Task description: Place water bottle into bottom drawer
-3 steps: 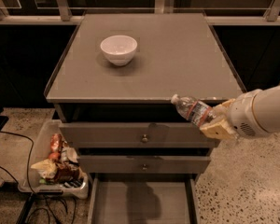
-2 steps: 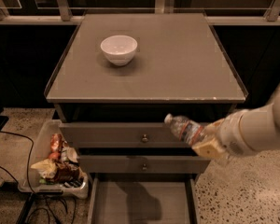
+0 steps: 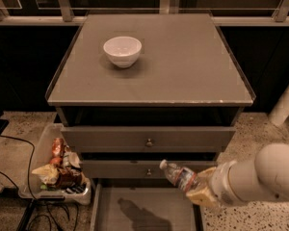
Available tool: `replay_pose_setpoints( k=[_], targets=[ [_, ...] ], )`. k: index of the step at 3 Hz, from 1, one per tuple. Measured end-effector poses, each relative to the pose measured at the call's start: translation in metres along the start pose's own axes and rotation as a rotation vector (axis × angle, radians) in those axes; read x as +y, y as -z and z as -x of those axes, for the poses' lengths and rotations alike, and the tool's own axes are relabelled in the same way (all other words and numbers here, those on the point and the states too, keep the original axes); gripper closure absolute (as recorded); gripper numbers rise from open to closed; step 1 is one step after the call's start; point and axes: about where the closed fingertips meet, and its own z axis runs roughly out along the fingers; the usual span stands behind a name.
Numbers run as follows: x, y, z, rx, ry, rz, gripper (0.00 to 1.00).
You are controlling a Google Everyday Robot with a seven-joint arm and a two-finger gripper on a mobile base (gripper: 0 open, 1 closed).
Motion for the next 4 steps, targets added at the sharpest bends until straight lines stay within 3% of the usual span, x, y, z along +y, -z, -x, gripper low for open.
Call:
replay_pose_setpoints(
  k=[1,2,3,4],
  targets=[
    [-0.002,-0.078,-0.021,-0.09,-0.024,-0.041,1.0],
    [-0.002,-0.078,-0.021,-0.09,-0.024,-0.041,1.0],
    [-0.004,-0.102,-0.027,-0.092,-0.047,-0.035,1.0],
    [-0.013,-0.147,-0.045,-0.115,-0.077,-0.04,1.0]
  ],
)
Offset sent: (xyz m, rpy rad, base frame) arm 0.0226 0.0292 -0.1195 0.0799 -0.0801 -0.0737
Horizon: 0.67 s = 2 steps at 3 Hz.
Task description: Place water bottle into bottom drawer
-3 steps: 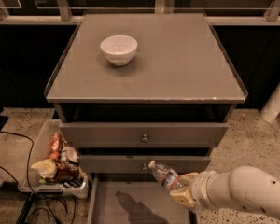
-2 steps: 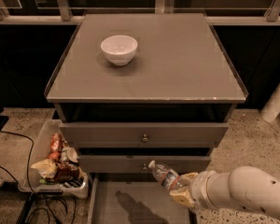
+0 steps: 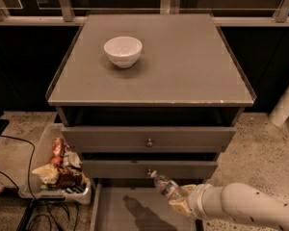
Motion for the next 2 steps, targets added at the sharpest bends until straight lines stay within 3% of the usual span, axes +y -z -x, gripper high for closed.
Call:
replay_pose_setpoints(
  k=[1,2],
  targets=[
    [-0.007,-0.045,-0.023,-0.045,-0.026,0.01,1.0],
    [0.005,-0.078,-0.051,-0.075,-0.014,0.073,1.0]
  ],
)
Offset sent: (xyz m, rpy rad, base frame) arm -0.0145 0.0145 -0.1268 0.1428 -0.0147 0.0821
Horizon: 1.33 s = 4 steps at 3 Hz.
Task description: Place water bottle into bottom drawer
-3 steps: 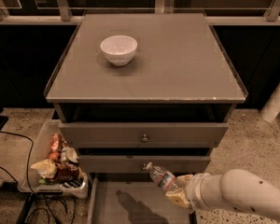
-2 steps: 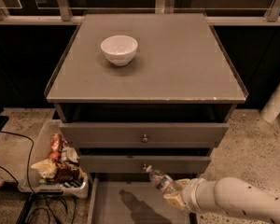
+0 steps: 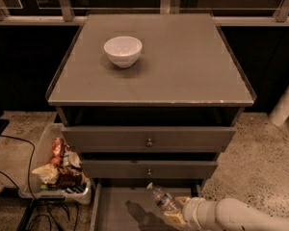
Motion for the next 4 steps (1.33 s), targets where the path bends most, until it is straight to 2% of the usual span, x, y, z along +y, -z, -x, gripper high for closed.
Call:
replay_pose_setpoints(
  k=[2,4],
  targets=[
    [0.002,-0.012,-0.005,0.016,-0.014,0.012,1.0],
    [0.006,-0.08,-0.037,0.018,-0.017,0.059,1.0]
  ],
)
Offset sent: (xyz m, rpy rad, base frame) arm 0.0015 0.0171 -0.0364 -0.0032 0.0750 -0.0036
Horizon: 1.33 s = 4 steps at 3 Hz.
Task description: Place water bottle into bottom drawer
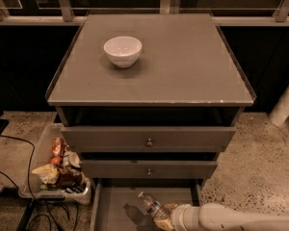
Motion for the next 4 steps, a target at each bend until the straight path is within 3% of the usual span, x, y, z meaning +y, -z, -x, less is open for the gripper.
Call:
replay_pose_setpoints(
  k=[1,2,3,4],
  targets=[
    [-0.002,-0.03,-0.013,-0.023,0.025,-0.001,1.0],
    [-0.017,-0.055,-0.012,-0.053,0.047,-0.044,1.0],
    [-0.047,-0.073,-0.015,-0.07,0.059,-0.067,1.0],
    [-0.07,-0.088,-0.016,-0.134,0.016,-0.035,1.0]
  ],
)
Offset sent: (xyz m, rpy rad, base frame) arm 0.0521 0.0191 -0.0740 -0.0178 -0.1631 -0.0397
